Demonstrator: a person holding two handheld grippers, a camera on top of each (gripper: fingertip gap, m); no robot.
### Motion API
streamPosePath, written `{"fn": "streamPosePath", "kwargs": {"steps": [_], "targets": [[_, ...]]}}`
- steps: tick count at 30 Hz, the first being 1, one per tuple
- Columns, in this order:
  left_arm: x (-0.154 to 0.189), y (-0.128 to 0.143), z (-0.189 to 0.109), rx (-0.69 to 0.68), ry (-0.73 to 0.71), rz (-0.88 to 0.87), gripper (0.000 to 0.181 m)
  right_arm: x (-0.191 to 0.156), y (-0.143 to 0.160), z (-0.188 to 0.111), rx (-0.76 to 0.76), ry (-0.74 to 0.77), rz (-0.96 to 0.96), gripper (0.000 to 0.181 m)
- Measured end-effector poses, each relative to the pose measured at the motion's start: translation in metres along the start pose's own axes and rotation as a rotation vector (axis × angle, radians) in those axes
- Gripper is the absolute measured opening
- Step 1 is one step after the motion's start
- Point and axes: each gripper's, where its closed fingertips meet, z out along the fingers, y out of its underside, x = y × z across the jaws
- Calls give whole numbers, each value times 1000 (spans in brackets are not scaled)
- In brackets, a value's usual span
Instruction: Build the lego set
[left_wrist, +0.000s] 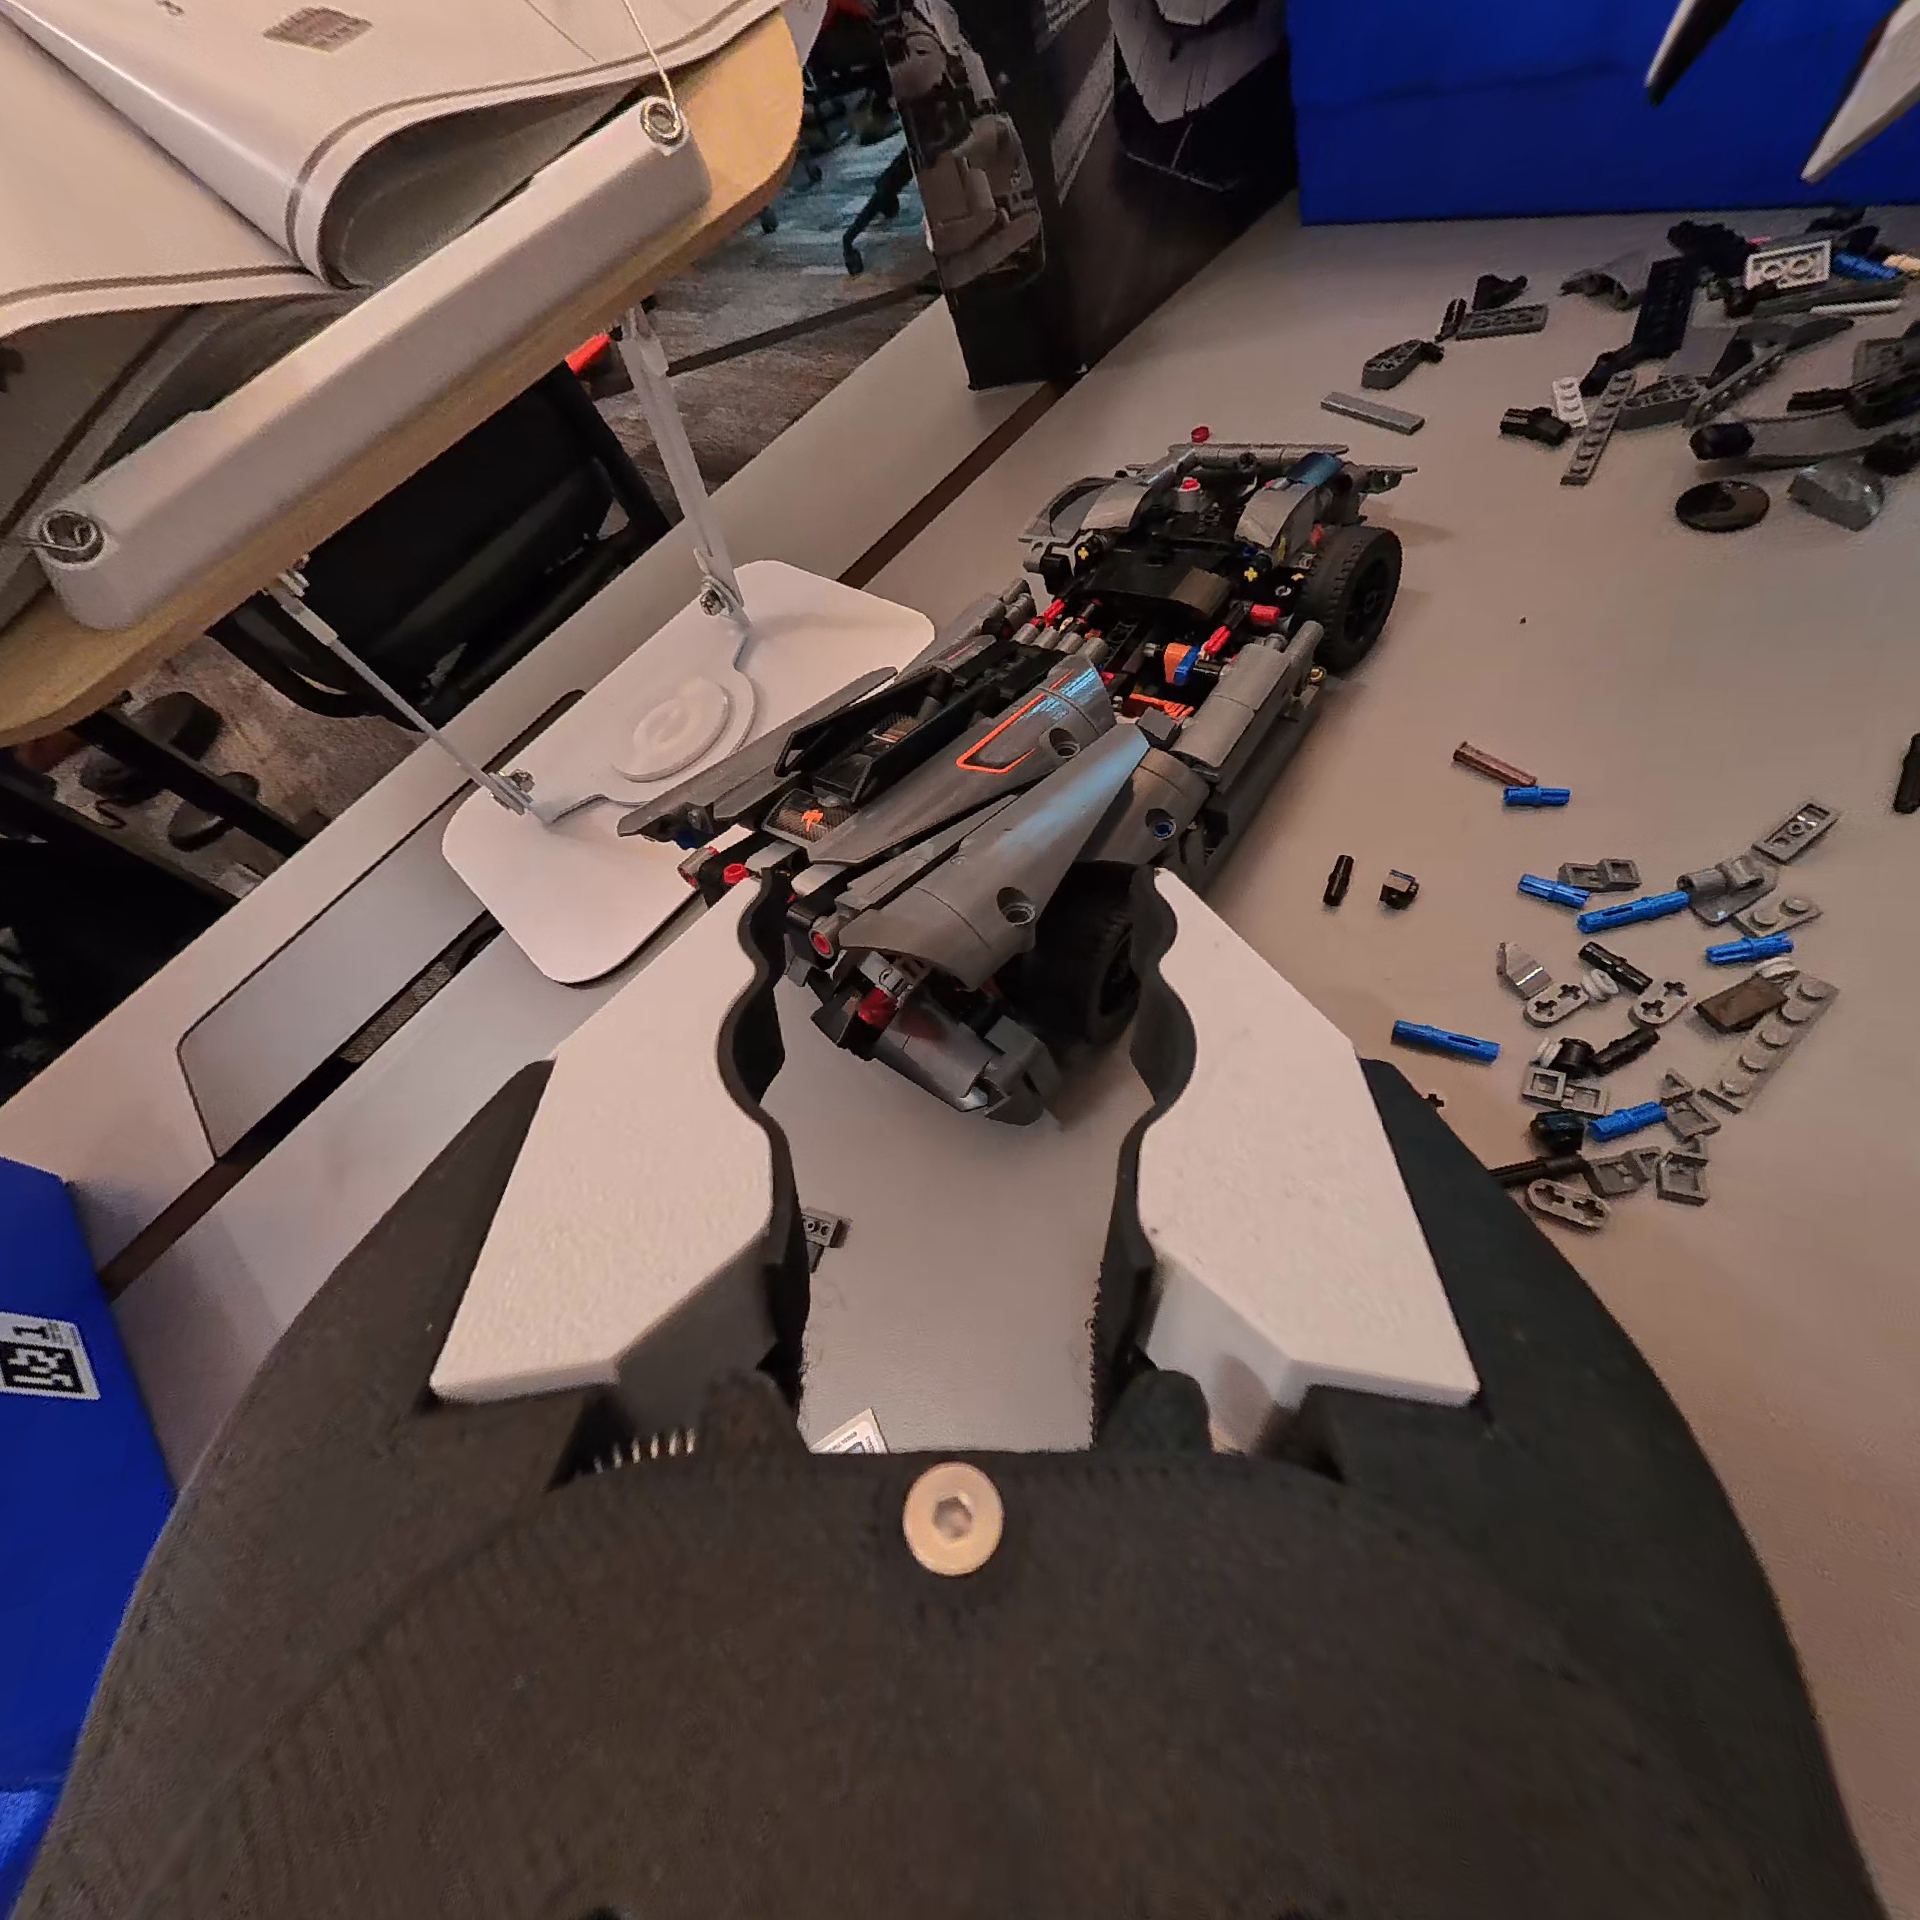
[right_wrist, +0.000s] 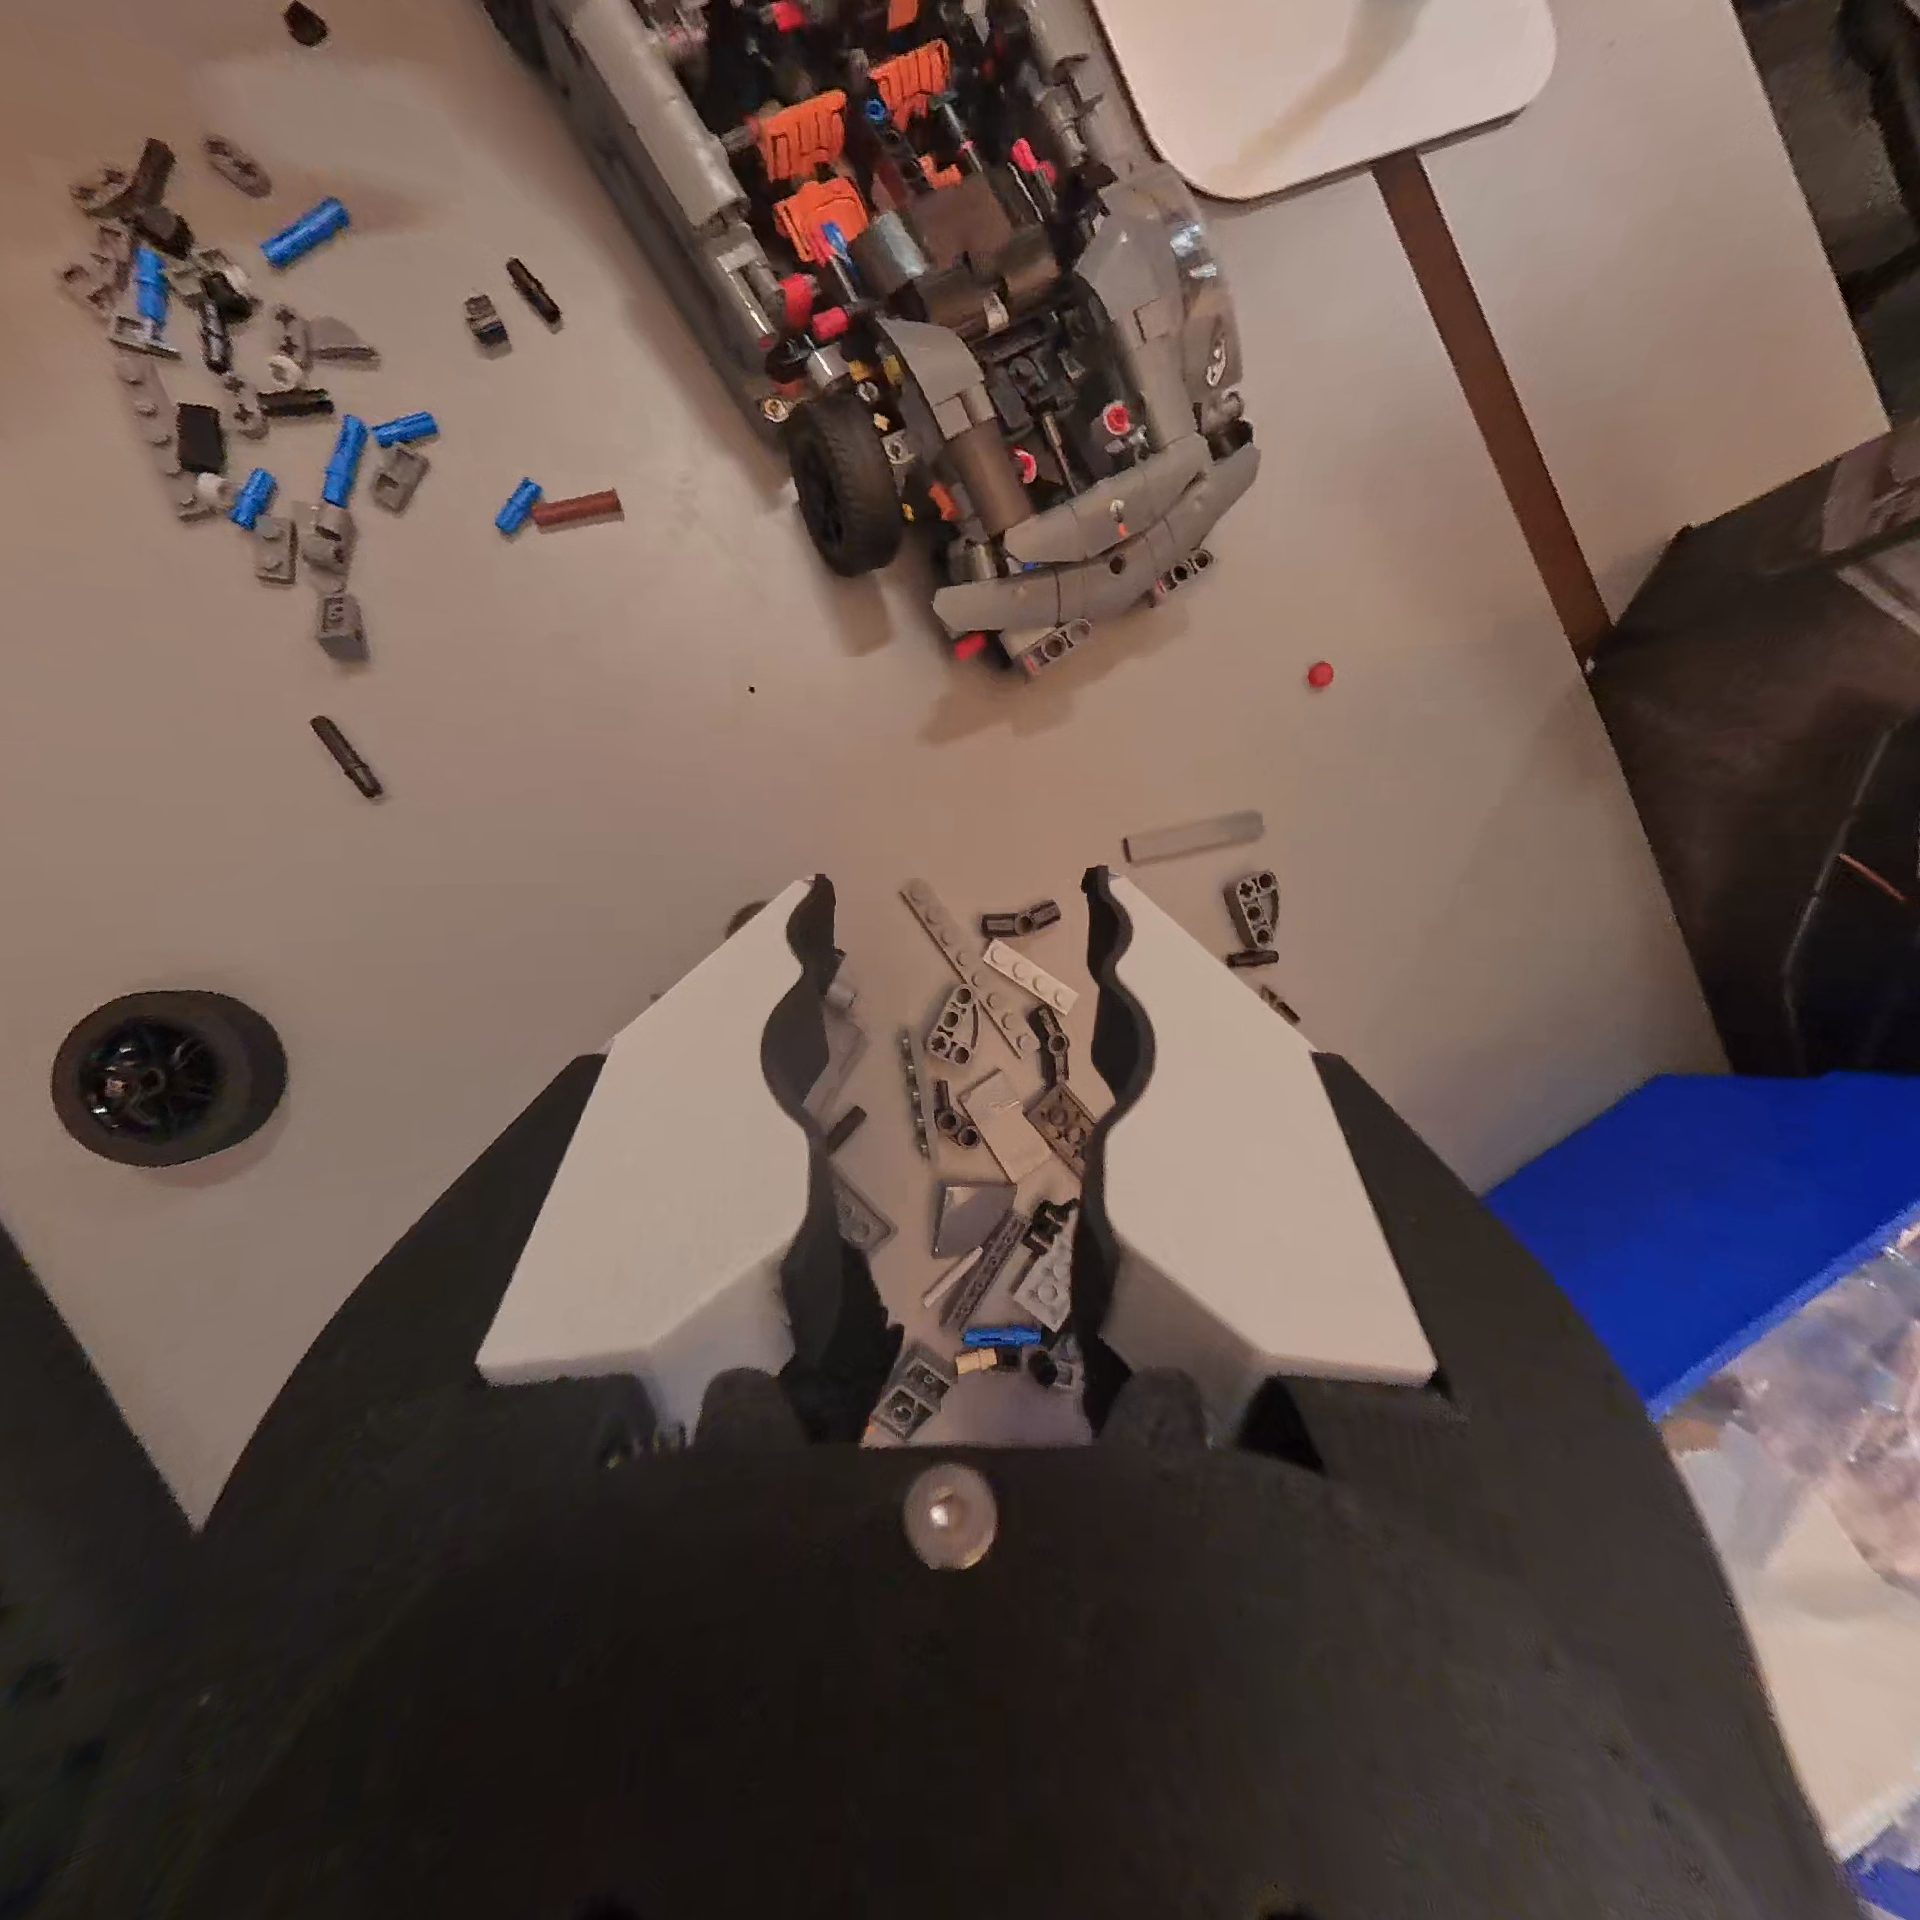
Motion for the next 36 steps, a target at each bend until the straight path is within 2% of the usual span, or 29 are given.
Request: {"fn": "streamPosePath", "kwargs": {"steps": [7, 12, 19, 24, 30, 36], "targets": [[-2, -3, -3, 16, -20, 8, 63, 5, 13, 11, -40, 7, 1, 43], [0, -2, -2, 12, -8, 13, 63, 6, 10, 17, -12, 4, 17, 44], [3, -3, 0, 8, 0, 23, 63, 6, -11, 25, 77, 63, -33, 41], [4, -3, 0, 7, 0, 29, 63, 4, -30, 41, 153, 85, -48, 40], [0, -5, -3, 12, -14, 30, 62, 15, -45, 52, 246, 117, -31, 30], [-6, 0, -5, 1, -31, 22, 62, 17, -66, 67, 294, 161, -114, 31]]}}
